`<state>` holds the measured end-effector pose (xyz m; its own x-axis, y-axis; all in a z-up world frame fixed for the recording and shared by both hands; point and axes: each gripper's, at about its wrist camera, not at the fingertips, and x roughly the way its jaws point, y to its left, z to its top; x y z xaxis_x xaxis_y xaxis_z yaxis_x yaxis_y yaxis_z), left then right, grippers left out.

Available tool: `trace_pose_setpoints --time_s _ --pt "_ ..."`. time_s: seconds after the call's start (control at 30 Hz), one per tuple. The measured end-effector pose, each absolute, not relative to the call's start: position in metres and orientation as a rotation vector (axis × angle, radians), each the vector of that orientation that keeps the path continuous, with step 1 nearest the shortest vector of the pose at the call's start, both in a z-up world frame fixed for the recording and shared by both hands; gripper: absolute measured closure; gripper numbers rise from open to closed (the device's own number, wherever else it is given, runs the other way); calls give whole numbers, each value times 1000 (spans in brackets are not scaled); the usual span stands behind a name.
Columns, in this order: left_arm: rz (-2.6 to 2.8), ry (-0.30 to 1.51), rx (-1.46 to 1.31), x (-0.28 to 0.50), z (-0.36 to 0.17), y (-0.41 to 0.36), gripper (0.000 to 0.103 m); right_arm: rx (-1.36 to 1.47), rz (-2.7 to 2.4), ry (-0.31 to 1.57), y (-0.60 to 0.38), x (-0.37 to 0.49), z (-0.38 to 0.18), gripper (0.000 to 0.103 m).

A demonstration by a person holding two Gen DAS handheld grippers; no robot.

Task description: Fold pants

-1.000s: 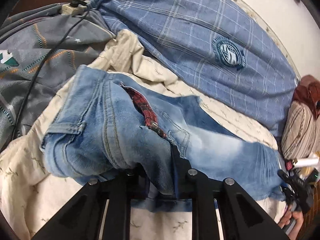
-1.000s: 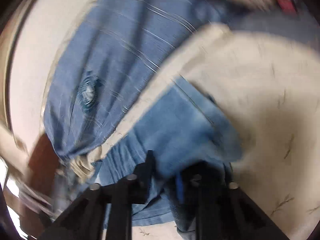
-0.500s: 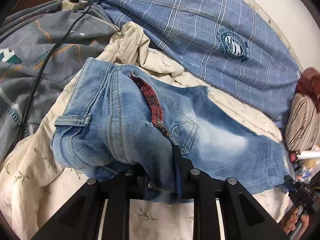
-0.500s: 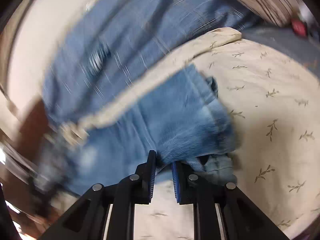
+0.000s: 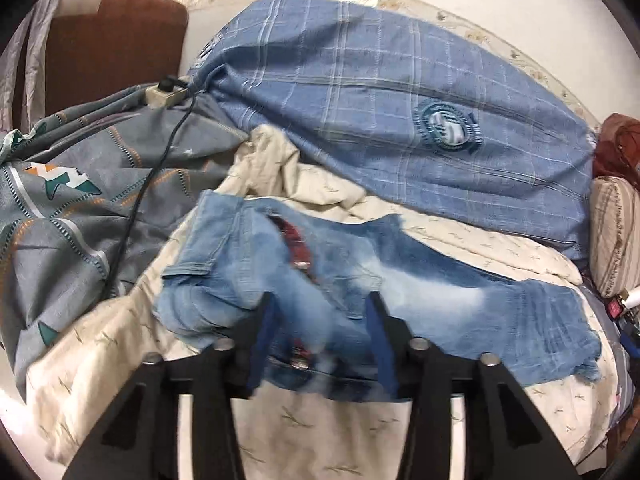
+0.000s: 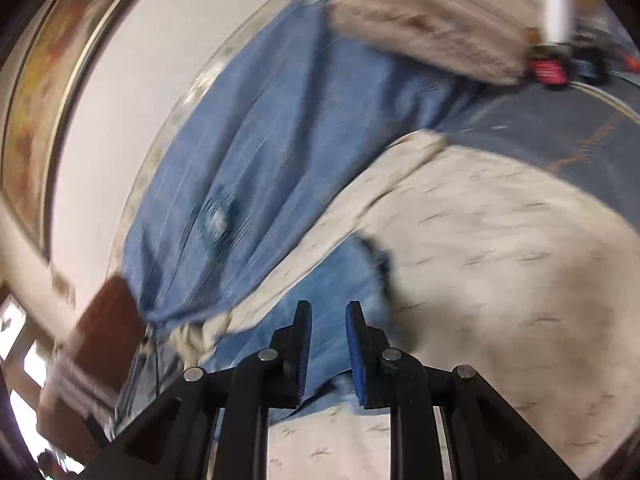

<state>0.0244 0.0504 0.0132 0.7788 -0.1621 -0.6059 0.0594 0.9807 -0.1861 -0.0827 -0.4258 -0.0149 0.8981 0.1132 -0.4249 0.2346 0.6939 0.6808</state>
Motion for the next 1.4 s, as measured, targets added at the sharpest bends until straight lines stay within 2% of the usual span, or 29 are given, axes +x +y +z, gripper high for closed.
trace_pose_setpoints --time_s 0.07,0.23,0.3,0.37,0.5,0.67,0.7,0.73,0.77,0.8,1.03,1.2,1.4 --pt "-151 682 -158 19 12 38 41 749 -45 516 -407 -64 -15 83" --pt "-258 699 -86 0 6 -3 37 692 -21 640 -382 -27 -29 83" --pt "-289 677 -12 1 8 -21 28 696 -58 741 -380 -11 -47 82" --pt "-285 700 38 12 0 -35 23 764 -69 847 -385 -1 -73 82" --pt "-273 900 105 44 -33 -46 23 870 -6 792 -398 -16 -71 82" --pt "-283 827 96 35 -22 -39 23 966 122 643 -409 -58 -52 78" --pt "-280 801 84 34 -19 -36 23 1003 170 618 -410 -67 -52 69" --pt "-278 791 74 34 -17 -35 23 1041 210 591 -406 -74 -54 40" --pt "-273 788 62 34 -17 -33 23 1080 215 577 -402 -81 -56 25" --pt "-262 790 50 35 -18 -31 23 1116 188 571 -397 -88 -62 16" --pt "-208 821 52 40 -26 -26 23 1126 30 711 -378 -69 -92 16" --pt "-211 826 48 40 -28 -29 23 1155 -74 647 -385 -52 -95 16" --pt "-227 836 -100 62 -21 -33 23 1153 -163 520 -399 -27 -87 18"
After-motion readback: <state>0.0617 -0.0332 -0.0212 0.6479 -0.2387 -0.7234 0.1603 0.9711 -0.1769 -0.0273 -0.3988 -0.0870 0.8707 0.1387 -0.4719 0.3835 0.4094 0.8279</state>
